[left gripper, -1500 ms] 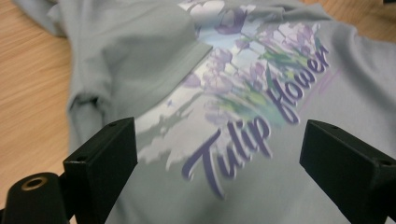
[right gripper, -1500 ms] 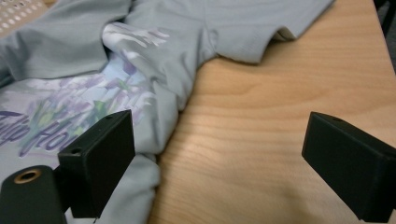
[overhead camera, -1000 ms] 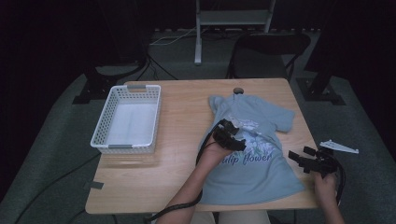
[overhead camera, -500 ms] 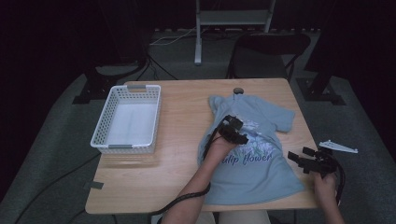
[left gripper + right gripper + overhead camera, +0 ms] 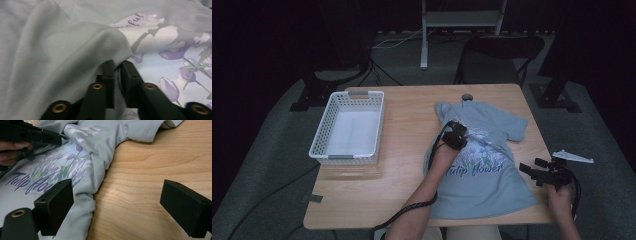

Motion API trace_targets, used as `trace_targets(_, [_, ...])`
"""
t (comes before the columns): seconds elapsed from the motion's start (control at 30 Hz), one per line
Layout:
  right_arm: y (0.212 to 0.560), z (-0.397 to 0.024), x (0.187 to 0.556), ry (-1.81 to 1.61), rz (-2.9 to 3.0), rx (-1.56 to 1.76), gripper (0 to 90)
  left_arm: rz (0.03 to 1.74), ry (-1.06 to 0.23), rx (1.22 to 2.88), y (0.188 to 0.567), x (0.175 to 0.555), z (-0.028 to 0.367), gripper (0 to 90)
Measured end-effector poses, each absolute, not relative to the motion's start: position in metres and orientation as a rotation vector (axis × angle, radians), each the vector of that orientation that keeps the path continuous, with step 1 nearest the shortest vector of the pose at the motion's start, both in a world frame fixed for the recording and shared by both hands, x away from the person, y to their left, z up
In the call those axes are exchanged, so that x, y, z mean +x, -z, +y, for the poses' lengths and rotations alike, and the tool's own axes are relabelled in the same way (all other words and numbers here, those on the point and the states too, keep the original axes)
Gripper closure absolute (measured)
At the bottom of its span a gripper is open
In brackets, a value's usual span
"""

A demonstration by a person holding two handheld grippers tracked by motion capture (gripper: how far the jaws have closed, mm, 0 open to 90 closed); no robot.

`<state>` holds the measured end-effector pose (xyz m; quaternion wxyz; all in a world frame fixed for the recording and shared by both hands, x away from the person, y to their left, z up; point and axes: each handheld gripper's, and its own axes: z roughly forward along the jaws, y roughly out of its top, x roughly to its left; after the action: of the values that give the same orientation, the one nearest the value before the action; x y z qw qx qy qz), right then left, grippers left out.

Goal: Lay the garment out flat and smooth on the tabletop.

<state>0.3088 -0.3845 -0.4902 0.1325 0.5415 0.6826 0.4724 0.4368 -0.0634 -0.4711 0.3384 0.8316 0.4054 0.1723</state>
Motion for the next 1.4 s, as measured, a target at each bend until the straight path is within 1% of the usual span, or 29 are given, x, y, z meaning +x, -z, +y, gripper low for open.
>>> trace_targets(0.23, [0.491,-0.385,0.310,-1.378,1.986,1.573,10.9,1.062,-0.455,2.114,0.461,0.435,-0.054,87.2])
trace_targets(0.4, [0.491,-0.384,0.310,-1.375,1.992,1.578,10.9,1.080,-0.494,2.074,0.450,0.433,-0.041,87.2])
trace_targets(0.7, [0.491,-0.384,0.310,-1.371,1.996,1.585,10.9,1.187,-0.558,2.000,0.441,0.436,0.008,87.2])
trace_targets(0.83, [0.491,-0.384,0.311,-1.365,1.998,1.586,11.0,1.295,-0.628,1.928,0.436,0.439,0.035,87.1])
trace_targets(0.93, [0.491,-0.384,0.311,-1.366,1.999,1.589,11.0,1.375,-0.654,1.866,0.433,0.442,0.059,87.1])
trace_targets(1.0, [0.491,-0.384,0.311,-1.366,2.001,1.589,11.0,1.410,-0.655,1.851,0.432,0.444,0.073,87.1])
trace_targets(1.07, [0.491,-0.384,0.311,-1.367,2.002,1.592,11.0,1.439,-0.697,1.851,0.434,0.444,0.084,87.1])
trace_targets(1.23, [0.492,-0.383,0.311,-1.364,2.003,1.593,10.9,1.498,-0.721,1.824,0.439,0.441,0.104,86.9])
trace_targets(1.4, [0.492,-0.383,0.312,-1.365,2.003,1.597,11.0,1.536,-0.757,1.820,0.443,0.435,0.114,86.8])
